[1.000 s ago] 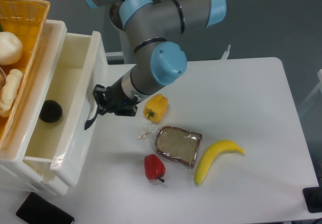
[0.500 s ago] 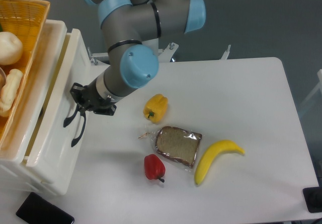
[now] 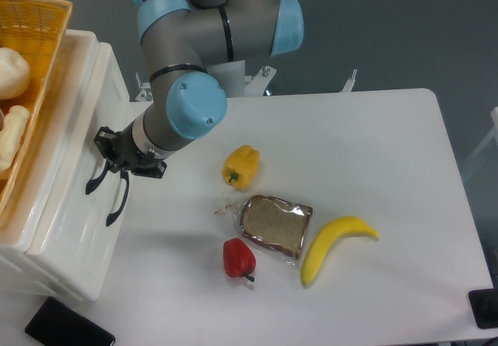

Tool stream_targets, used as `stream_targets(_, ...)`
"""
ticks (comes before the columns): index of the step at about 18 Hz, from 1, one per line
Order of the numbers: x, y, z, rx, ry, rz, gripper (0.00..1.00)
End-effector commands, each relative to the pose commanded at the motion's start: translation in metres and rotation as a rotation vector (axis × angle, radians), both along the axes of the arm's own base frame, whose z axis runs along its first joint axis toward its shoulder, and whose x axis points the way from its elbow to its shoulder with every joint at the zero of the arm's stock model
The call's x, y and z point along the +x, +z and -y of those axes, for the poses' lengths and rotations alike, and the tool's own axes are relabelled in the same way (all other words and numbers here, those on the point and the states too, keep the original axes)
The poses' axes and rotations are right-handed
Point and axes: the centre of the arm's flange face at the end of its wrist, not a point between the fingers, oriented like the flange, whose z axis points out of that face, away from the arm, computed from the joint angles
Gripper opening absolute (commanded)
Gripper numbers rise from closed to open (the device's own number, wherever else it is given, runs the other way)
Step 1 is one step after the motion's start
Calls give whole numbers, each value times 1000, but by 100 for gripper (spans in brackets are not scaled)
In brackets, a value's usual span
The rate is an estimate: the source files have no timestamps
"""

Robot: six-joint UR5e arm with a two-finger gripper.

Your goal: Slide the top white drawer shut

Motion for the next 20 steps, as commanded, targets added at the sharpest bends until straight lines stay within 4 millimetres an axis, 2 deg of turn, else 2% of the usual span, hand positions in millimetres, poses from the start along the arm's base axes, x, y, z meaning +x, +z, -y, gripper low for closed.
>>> stream_targets(1, -10, 4, 2, 15, 15, -13, 42)
stream_targets(2, -23, 9, 5, 34, 32, -34, 64)
stream_targets(3, -35, 14, 8, 51, 42, -52, 91)
stream_targets(4, -49, 19, 12, 71, 51, -70, 100)
stream_targets(6, -74, 26, 20, 98, 49, -129, 100)
stream_targets(9, -109, 24, 39, 90, -41, -289, 100)
stream_targets(12, -157, 6, 68, -12, -64, -416, 100)
stream_targets(16, -237, -19, 125, -36, -162, -466, 100)
stream_targets(20, -294, -26, 190, -23, -311, -509, 100)
